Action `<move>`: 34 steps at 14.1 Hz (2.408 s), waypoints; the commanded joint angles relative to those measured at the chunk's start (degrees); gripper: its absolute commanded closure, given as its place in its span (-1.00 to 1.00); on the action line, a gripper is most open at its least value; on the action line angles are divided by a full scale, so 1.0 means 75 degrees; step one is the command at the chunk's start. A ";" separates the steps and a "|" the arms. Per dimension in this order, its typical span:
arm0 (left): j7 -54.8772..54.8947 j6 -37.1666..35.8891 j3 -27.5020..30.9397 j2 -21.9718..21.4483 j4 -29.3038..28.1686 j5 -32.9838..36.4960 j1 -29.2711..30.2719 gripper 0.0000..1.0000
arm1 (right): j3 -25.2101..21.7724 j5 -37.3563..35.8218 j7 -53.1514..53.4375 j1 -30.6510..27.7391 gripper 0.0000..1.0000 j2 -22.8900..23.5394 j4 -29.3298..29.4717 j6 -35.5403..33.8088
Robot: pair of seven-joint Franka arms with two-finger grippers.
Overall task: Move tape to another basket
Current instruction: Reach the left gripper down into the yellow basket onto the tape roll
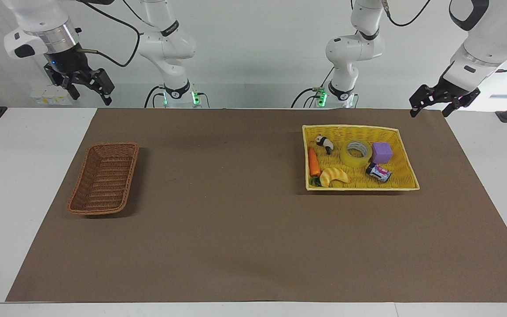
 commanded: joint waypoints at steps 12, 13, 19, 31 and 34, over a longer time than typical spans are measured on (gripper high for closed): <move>-0.1659 0.1407 -0.0059 -0.1070 -0.2792 0.0127 -0.0066 -1.00 | 0.0034 0.0209 -0.0185 -0.0124 -1.00 -0.0199 -0.0186 -0.0092; -0.1683 0.1572 -0.0059 -0.1070 -0.2968 0.0127 -0.0055 -1.00 | 0.0034 0.0209 -0.0185 -0.0124 -1.00 -0.0199 -0.0197 -0.0092; -0.2922 0.2450 -0.0071 -0.0999 -0.4010 0.0127 -0.0101 -1.00 | 0.0022 0.0209 -0.0185 -0.0124 -1.00 -0.0199 -0.0197 -0.0092; -0.5302 0.4748 -0.0094 -0.0953 -0.6695 0.0104 -0.0383 -1.00 | 0.0034 0.0209 -0.0185 -0.0124 -1.00 -0.0199 -0.0186 -0.0092; -0.5595 0.5333 -0.0094 -0.0730 -0.7222 0.0069 -0.0545 -0.44 | 0.0034 0.0209 -0.0185 -0.0124 -1.00 -0.0199 -0.0186 -0.0092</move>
